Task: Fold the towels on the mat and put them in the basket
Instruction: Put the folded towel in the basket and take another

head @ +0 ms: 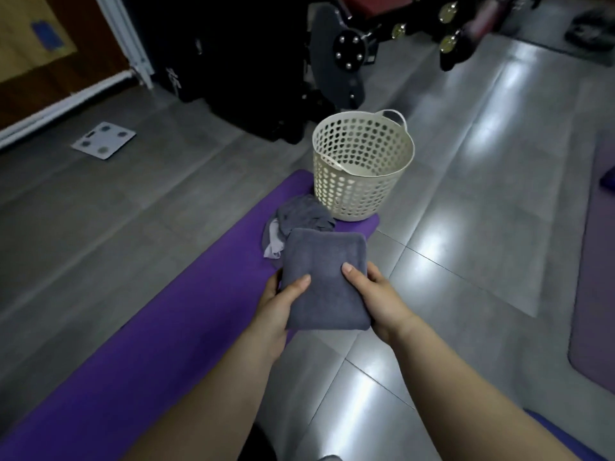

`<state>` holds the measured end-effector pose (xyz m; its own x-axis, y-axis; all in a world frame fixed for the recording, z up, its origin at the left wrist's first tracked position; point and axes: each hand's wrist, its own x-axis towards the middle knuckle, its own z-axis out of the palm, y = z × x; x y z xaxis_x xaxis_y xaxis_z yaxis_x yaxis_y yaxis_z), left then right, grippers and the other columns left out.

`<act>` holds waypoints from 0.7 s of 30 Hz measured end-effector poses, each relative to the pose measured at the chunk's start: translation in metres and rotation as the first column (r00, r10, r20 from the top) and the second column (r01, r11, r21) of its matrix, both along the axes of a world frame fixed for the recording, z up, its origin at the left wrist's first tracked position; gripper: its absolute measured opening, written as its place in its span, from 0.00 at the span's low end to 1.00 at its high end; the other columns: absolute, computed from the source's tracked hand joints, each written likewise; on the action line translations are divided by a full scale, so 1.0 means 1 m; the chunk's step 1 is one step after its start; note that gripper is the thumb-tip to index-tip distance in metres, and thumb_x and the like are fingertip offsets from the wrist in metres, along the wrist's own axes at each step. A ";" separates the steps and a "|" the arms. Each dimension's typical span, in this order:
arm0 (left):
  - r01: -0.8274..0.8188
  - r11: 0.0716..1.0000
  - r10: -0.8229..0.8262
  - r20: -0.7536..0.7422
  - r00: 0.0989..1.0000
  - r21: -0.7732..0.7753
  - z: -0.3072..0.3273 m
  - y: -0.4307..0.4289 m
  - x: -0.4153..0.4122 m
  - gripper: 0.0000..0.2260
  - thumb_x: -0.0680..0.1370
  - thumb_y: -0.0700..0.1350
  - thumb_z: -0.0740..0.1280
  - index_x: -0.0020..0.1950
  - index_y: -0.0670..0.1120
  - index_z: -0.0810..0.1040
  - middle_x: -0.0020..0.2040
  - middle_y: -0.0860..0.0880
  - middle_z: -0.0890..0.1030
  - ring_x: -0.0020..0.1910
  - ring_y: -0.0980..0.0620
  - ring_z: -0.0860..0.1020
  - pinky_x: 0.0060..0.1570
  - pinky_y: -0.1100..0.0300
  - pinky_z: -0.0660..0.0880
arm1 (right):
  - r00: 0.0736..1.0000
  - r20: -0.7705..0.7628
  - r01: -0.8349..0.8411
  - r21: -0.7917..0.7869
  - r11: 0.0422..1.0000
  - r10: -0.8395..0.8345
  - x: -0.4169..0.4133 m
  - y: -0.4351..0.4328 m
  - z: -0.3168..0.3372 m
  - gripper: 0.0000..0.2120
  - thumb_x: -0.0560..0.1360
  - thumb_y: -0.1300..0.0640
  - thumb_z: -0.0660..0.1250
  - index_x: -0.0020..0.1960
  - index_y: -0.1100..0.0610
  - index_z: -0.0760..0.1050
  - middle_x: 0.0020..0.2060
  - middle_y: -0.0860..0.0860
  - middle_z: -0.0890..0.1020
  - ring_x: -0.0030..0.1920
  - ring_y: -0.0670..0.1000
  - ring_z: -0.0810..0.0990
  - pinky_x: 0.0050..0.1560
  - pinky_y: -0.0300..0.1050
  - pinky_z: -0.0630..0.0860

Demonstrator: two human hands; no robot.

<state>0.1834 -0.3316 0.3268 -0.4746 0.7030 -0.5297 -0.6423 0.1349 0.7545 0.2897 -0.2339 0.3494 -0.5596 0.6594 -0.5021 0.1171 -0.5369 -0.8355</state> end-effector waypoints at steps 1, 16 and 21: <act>0.010 1.000 -0.010 0.003 1.000 0.000 -0.002 0.017 0.003 0.21 0.74 0.42 0.66 0.67 0.47 0.69 0.57 0.46 0.80 0.51 0.51 0.81 0.39 0.63 0.78 | 1.000 0.002 0.011 0.000 1.000 -0.011 0.004 0.016 -0.003 0.04 0.77 0.59 0.62 0.49 0.51 0.72 0.45 0.49 0.80 0.44 0.46 0.79 0.39 0.33 0.79; 0.202 0.976 -0.201 0.018 0.979 -0.083 -0.018 0.351 -0.057 0.38 0.54 0.56 0.73 0.62 0.47 0.73 0.56 0.47 0.81 0.55 0.49 0.79 0.60 0.52 0.73 | 0.976 0.183 0.109 0.043 0.993 -0.115 -0.035 0.329 -0.013 0.11 0.76 0.61 0.63 0.59 0.57 0.72 0.52 0.55 0.81 0.51 0.54 0.80 0.47 0.42 0.78; 0.207 0.976 -0.205 0.034 0.978 -0.067 -0.030 0.435 -0.087 0.33 0.55 0.54 0.73 0.59 0.48 0.74 0.53 0.49 0.81 0.51 0.52 0.80 0.49 0.61 0.77 | 0.982 0.184 0.022 0.060 0.998 -0.032 -0.067 0.422 -0.023 0.14 0.73 0.59 0.67 0.58 0.58 0.72 0.45 0.51 0.82 0.43 0.49 0.80 0.34 0.32 0.78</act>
<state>0.0960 0.1036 0.2967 -0.3085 0.7447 -0.5918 -0.6153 0.3183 0.7212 0.2226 0.1884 0.3260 -0.4423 0.7040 -0.5557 0.2585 -0.4932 -0.8306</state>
